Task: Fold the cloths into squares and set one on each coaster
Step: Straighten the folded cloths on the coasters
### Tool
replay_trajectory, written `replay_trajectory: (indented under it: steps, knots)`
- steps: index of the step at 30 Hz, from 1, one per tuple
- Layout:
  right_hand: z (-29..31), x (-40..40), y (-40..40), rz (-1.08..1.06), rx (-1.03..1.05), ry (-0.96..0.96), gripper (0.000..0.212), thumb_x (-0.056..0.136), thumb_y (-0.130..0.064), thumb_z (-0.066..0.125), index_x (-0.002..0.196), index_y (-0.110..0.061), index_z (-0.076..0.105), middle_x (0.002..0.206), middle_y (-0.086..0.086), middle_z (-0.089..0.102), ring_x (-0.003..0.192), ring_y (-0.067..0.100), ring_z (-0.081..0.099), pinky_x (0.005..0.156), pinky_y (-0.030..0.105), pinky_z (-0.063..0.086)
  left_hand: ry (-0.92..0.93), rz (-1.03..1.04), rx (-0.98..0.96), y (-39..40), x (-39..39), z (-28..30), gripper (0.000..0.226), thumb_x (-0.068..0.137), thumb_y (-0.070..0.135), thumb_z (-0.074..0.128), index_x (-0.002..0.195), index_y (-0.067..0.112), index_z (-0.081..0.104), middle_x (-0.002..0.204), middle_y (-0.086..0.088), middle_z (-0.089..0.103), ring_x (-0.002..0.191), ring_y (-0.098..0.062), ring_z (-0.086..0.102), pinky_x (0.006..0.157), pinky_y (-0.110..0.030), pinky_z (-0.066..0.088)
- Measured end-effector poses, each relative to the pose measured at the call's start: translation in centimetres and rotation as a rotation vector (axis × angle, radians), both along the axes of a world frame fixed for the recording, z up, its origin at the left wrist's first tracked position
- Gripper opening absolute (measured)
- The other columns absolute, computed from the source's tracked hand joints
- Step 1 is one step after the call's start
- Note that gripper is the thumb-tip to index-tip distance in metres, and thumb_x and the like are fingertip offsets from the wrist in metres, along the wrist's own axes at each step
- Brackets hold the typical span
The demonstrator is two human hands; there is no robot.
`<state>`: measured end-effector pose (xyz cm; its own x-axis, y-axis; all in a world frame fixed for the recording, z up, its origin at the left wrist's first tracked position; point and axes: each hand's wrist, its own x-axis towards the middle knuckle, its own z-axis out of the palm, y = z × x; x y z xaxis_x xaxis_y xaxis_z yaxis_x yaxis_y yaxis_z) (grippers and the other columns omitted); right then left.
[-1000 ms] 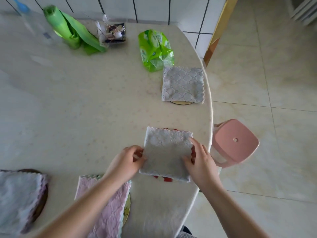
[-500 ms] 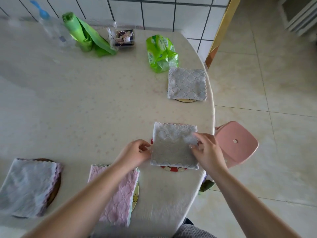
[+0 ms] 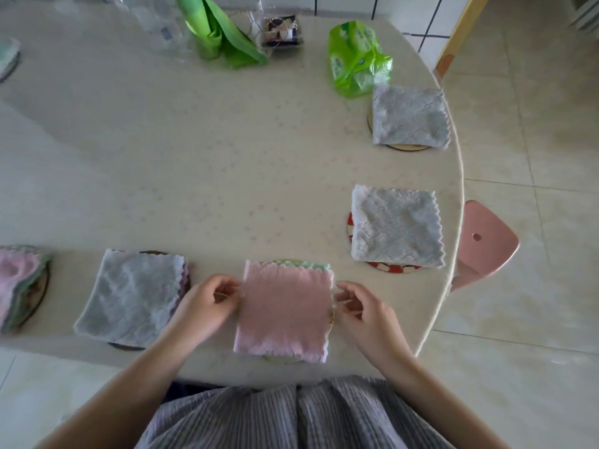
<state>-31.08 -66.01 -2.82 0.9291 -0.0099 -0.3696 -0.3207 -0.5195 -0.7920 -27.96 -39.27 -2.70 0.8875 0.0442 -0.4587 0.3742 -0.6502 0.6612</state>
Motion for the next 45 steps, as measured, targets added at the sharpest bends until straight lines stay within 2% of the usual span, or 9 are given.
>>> replay_trajectory:
  steps: [5, 13, 19, 23, 27, 32, 36, 41, 45]
  knots:
    - [-0.3, -1.5, 3.2, -0.051, -0.061, 0.054, 0.035, 0.083, -0.016, 0.064, 0.113, -0.029, 0.052, 0.100, -0.015, 0.058, 0.088, 0.000, 0.057, 0.071, 0.011, 0.044, -0.012, -0.251, 0.029, 0.6, -1.1, -0.2, 0.022, 0.081, 0.026, 0.069, 0.093, 0.027, 0.051, 0.084, 0.011, 0.064, 0.073, 0.000, 0.061, 0.065, -0.017, 0.047]
    - [-0.7, -2.0, 4.9, -0.064, -0.180, -0.152, 0.045, 0.081, 0.003, 0.059, 0.118, -0.021, 0.063, 0.108, -0.003, 0.054, 0.096, 0.011, 0.056, 0.080, 0.008, 0.036, -0.135, -0.414, -0.119, 0.6, -1.3, -0.1, 0.038, 0.089, 0.016, 0.058, 0.125, 0.027, 0.054, 0.102, 0.010, 0.048, 0.092, -0.007, 0.055, 0.091, -0.027, 0.045]
    - [-1.2, -3.8, 5.2, 0.061, -0.512, -0.273, 0.047, 0.079, -0.019, 0.060, 0.126, -0.020, 0.056, 0.141, 0.006, 0.040, 0.124, 0.022, 0.037, 0.099, 0.035, 0.034, -0.565, -0.685, 0.275, 1.0, -2.4, -0.4, 0.040, 0.080, 0.022, 0.064, 0.120, 0.018, 0.058, 0.126, -0.006, 0.048, 0.117, -0.024, 0.048, 0.096, -0.044, 0.045]
    - [-1.5, -4.4, 5.2, 0.301, -0.570, -0.266, 0.054, 0.086, -0.046, 0.031, 0.136, -0.029, 0.042, 0.153, -0.002, 0.024, 0.141, 0.014, 0.012, 0.113, 0.046, 0.017, -0.437, -0.893, 0.417, 0.7, -2.8, -1.1, 0.062, 0.088, 0.049, 0.030, 0.139, 0.015, 0.035, 0.155, -0.007, 0.014, 0.143, -0.019, 0.005, 0.114, -0.051, 0.018]
    - [-2.4, -4.3, 4.2, 0.407, -0.609, -0.140, 0.067, 0.082, -0.061, 0.011, 0.146, -0.039, 0.012, 0.156, -0.012, -0.005, 0.142, 0.007, -0.013, 0.113, 0.040, -0.006, -0.243, -0.900, 0.462, 0.7, -2.4, -1.2, 0.074, 0.087, 0.060, 0.021, 0.148, 0.021, 0.004, 0.151, 0.006, -0.021, 0.137, -0.007, -0.022, 0.117, -0.045, 0.000]
    - [-1.0, -3.8, 5.8, 0.292, -0.606, -0.243, 0.063, 0.082, -0.056, 0.026, 0.137, -0.031, 0.041, 0.153, -0.004, 0.025, 0.142, 0.015, 0.010, 0.115, 0.046, 0.003, -0.243, -0.774, 0.255, 2.1, -2.0, 0.6, 0.059, 0.091, 0.041, 0.049, 0.143, 0.022, 0.030, 0.155, 0.003, 0.016, 0.142, -0.011, 0.011, 0.116, -0.040, 0.013]
    - [0.7, -3.2, 11.2, 0.251, -0.476, -0.413, 0.044, 0.084, -0.045, 0.040, 0.120, -0.027, 0.057, 0.135, -0.001, 0.050, 0.133, 0.020, 0.034, 0.111, 0.048, 0.025, -0.346, -0.419, 0.057, 8.4, -2.1, 2.1, 0.034, 0.088, 0.029, 0.059, 0.122, 0.027, 0.057, 0.125, 0.011, 0.055, 0.109, -0.010, 0.057, 0.094, -0.030, 0.045]
    - [1.1, -2.1, 19.9, 0.289, -0.266, -0.306, 0.039, 0.085, -0.039, 0.048, 0.119, -0.023, 0.059, 0.126, -0.008, 0.054, 0.118, 0.008, 0.044, 0.099, 0.023, 0.034, -0.353, -0.126, 0.102, 19.8, -2.1, 2.1, 0.025, 0.085, 0.014, 0.062, 0.109, 0.022, 0.063, 0.102, 0.009, 0.061, 0.093, -0.003, 0.058, 0.081, -0.027, 0.049]
    - [0.4, -1.3, 24.7, 0.067, -0.166, -0.125, 0.032, 0.086, -0.021, 0.058, 0.117, -0.029, 0.058, 0.114, -0.013, 0.059, 0.108, 0.005, 0.053, 0.092, 0.025, 0.043, -0.224, -0.085, 0.153, 25.5, -1.2, 1.1, 0.019, 0.082, 0.015, 0.067, 0.101, 0.013, 0.065, 0.094, 0.003, 0.061, 0.091, -0.016, 0.059, 0.078, -0.026, 0.044]
